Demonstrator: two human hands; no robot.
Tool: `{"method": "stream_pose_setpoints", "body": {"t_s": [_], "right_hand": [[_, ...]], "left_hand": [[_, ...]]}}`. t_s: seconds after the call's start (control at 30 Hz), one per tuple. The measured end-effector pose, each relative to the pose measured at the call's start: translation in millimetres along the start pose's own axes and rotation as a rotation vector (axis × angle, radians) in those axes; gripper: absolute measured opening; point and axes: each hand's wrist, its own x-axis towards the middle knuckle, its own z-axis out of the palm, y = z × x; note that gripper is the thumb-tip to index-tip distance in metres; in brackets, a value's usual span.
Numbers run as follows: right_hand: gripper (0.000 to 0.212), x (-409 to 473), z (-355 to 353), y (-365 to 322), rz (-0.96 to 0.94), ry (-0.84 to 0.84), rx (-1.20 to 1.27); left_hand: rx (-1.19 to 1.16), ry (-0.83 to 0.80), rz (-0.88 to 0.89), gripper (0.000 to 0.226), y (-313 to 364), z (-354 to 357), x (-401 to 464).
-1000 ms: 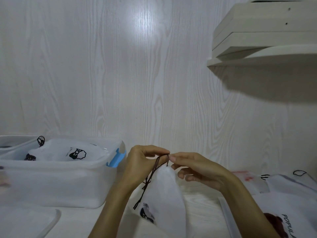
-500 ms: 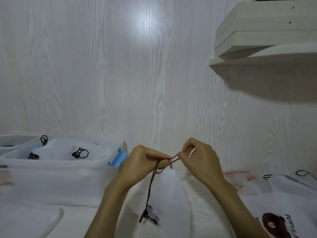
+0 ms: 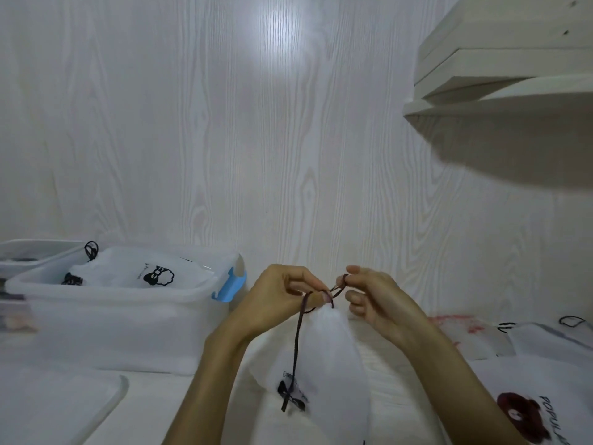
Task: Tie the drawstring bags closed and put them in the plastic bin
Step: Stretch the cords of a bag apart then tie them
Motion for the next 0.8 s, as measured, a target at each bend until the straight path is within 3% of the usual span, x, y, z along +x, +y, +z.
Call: {"method": "stream_pose_setpoints", "body": {"t_s": [0.07,0.17,0.27,0.3,0.33,0.4,0.47,0.5,0.53,0.63,0.7,0.8], "right_hand": [[0.02,-3,-3,1,-0.228,0.12,-0.418],[0.026,-1,-8,5,-0.788,0.268,-1.189],[0.032,4,-11,13,-1.179,0.441,-1.377],[0.03,3,-9,16,-1.213,0.497,-1.336],[0.028,2,-4,18,-1.129,0.498,-1.204],[0.022,2,4,13,-0.682,0.322,-0.643],[0.018,0,3,4,-0.153,-0.005,0.0],[0.017,2,-1,3,-0.022,-0.086,0.136],[0.018,3,-4,3,0.018,-0.095,0.092],[0.02,4,-8,5,-0.23,0.119,-0.319],[0.019,3,-10,7,-0.538,0.224,-0.571],[0.02,10,-20,13,-1.052,0.44,-1.174]], "left_hand": [[-0.007,-0.014,-0.003,0.008,-2,-1,-1],[-0.011,0.011,0.013,0.009,-5,-4,-1],[-0.047,0.014,0.027,0.008,-4,-6,-2],[-0.059,0.012,0.029,0.008,-3,-6,-2],[-0.059,0.006,0.032,0.008,-2,-7,-2],[-0.031,-0.017,0.037,0.007,-1,-8,-2],[-0.013,-0.04,0.032,0.006,-2,-8,-2],[-0.006,-0.05,0.022,0.005,-4,-9,-2],[-0.005,-0.062,0.007,0.004,-6,-10,-3],[-0.068,-0.119,-0.053,0.002,-9,-10,-3],[-0.09,-0.127,-0.062,0.003,-10,-8,-3],[-0.059,-0.093,-0.025,0.002,-9,-8,-2]]}}
